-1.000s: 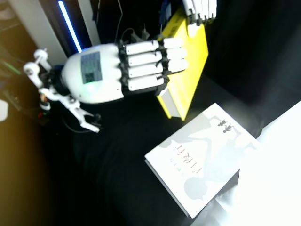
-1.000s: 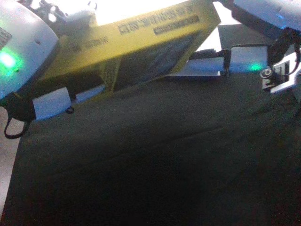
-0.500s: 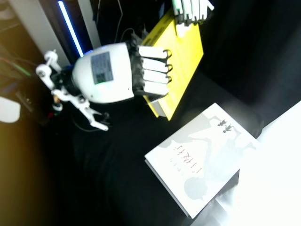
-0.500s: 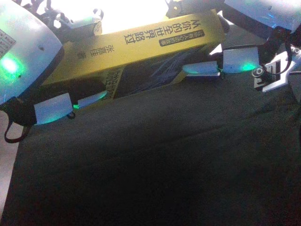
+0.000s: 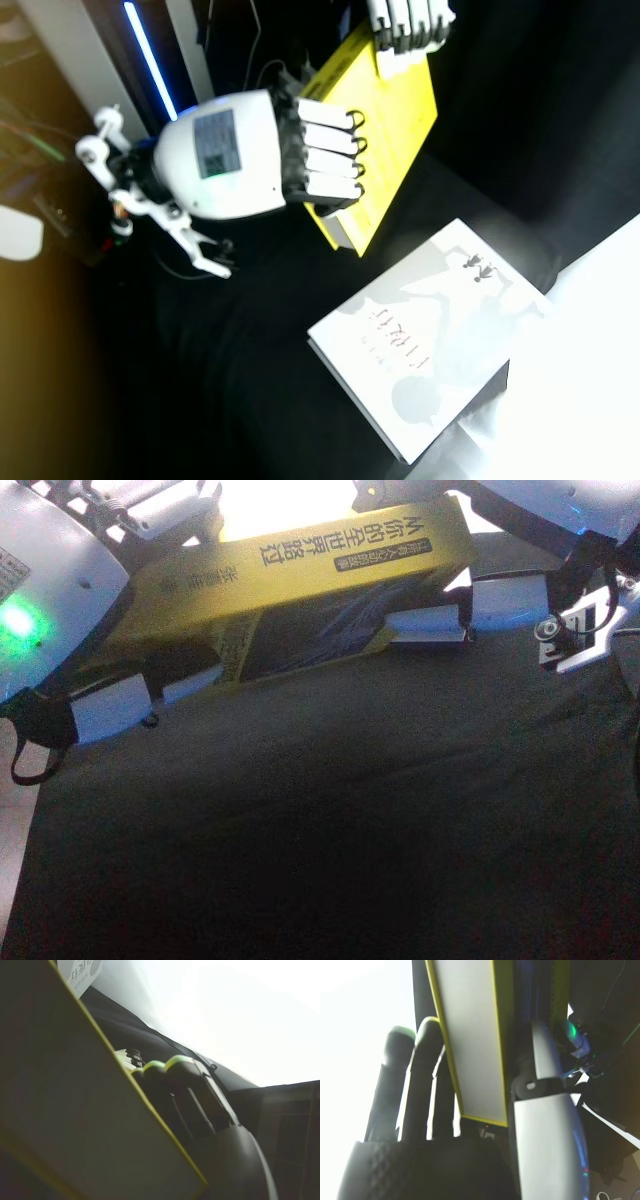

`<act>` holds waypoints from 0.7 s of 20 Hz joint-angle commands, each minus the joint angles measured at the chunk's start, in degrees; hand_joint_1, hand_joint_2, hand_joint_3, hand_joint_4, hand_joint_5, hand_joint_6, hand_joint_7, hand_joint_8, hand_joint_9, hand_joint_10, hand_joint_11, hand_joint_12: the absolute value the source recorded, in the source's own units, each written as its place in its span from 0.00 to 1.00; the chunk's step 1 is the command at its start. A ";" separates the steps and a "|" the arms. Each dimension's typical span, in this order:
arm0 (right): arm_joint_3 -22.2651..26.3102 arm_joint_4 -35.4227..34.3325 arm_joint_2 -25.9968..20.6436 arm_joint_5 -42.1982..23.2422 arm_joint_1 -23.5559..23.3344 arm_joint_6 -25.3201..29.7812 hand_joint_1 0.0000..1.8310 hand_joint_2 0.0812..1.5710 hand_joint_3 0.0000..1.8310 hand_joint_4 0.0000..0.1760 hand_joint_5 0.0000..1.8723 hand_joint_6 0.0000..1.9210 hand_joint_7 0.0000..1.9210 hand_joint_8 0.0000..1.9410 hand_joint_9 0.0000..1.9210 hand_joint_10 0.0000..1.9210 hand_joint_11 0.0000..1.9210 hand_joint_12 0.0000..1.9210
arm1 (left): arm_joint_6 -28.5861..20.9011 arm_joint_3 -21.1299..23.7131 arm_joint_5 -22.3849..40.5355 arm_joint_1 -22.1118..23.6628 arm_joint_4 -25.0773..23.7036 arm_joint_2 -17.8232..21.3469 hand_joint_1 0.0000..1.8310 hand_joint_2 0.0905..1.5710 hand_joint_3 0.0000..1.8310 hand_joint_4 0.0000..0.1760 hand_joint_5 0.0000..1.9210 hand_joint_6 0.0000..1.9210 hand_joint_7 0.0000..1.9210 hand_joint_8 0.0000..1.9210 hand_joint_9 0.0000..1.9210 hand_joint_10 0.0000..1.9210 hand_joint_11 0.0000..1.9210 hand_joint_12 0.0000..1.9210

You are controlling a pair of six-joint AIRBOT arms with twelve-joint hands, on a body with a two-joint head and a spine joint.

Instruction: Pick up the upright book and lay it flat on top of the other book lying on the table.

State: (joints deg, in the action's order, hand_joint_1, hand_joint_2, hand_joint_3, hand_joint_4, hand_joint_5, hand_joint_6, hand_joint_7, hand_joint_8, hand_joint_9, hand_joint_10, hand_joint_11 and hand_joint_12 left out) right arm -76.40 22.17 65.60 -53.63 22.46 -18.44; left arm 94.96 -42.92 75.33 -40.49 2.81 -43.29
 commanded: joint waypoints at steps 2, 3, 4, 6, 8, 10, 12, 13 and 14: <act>-0.01 -2.99 -0.50 -5.50 -0.98 0.23 0.68 0.76 0.00 0.00 0.37 0.66 0.46 0.68 0.50 0.74 0.47 0.92 | 0.13 0.41 9.91 -0.50 -0.47 1.12 0.39 0.62 0.00 0.38 0.00 0.23 0.04 0.08 0.00 0.00 0.00 0.00; 0.00 -3.12 -0.61 -5.51 -1.08 0.23 0.68 0.76 0.00 0.00 0.37 0.66 0.46 0.68 0.50 0.74 0.47 0.92 | 0.14 0.57 10.16 -0.90 -0.12 1.40 0.39 0.62 0.00 0.38 0.00 0.23 0.04 0.08 0.00 0.00 0.00 0.00; 0.00 -3.36 -0.73 -5.54 -1.25 0.23 0.74 0.76 0.00 0.00 0.33 0.66 0.41 0.67 0.45 0.77 0.48 0.88 | 0.14 0.73 10.52 -1.48 0.21 1.76 0.39 0.60 0.00 0.68 0.00 0.02 0.00 0.00 0.00 0.00 0.00 0.00; 0.29 -3.39 -1.20 -6.35 -2.32 0.23 0.74 0.76 0.00 0.00 0.37 0.58 0.42 0.69 0.47 0.80 0.50 0.94 | 0.15 1.41 12.43 -3.34 1.44 2.94 0.39 0.59 0.00 0.91 0.00 0.00 0.00 0.00 0.00 0.00 0.00 0.00; 0.91 -3.40 -2.09 -7.46 -3.09 0.23 0.74 0.77 0.00 0.00 0.33 0.62 0.40 0.72 0.43 0.85 0.49 0.96 | 0.16 1.93 14.18 -4.91 2.96 3.91 0.40 0.60 0.00 0.79 0.00 0.00 0.00 0.00 0.00 0.00 0.00 0.00; 1.70 -3.46 -3.52 -8.67 -4.42 0.23 0.65 0.81 0.00 0.00 0.34 0.65 0.37 0.88 0.61 0.99 0.66 1.00 | 0.16 2.40 16.50 -7.43 5.85 5.14 0.38 0.61 0.00 0.91 0.00 0.00 0.00 0.00 0.00 0.00 0.00 0.00; 2.04 -3.45 -4.55 -9.04 -5.58 0.21 0.64 0.83 0.01 0.00 0.31 0.67 0.36 0.93 0.63 1.00 0.70 1.00 | 0.16 2.75 17.45 -8.67 7.47 5.80 0.40 0.61 0.00 0.84 0.00 0.00 0.00 0.00 0.00 0.00 0.00 0.00; 2.18 -3.44 -5.30 -9.09 -6.64 0.19 0.64 0.83 0.00 0.00 0.33 0.77 0.35 0.85 0.68 1.00 0.74 1.00 | 0.19 2.92 17.80 -9.49 8.55 6.05 0.40 0.61 0.00 0.80 0.00 0.00 0.00 0.00 0.00 0.00 0.00 0.00; 2.19 -3.44 -5.58 -9.11 -7.50 0.18 0.64 0.83 0.00 0.00 0.29 0.72 0.37 0.89 0.66 0.98 0.71 1.00 | 0.20 2.94 17.75 -9.91 9.17 6.07 0.40 0.62 0.00 0.81 0.00 0.00 0.00 0.00 0.00 0.00 0.00 0.00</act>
State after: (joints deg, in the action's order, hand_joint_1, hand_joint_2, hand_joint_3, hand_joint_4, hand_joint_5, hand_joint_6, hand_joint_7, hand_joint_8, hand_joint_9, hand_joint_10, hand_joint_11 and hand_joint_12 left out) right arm -74.37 22.57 60.20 -55.13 15.70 -18.92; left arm 94.89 -39.97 86.37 -50.96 12.91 -37.58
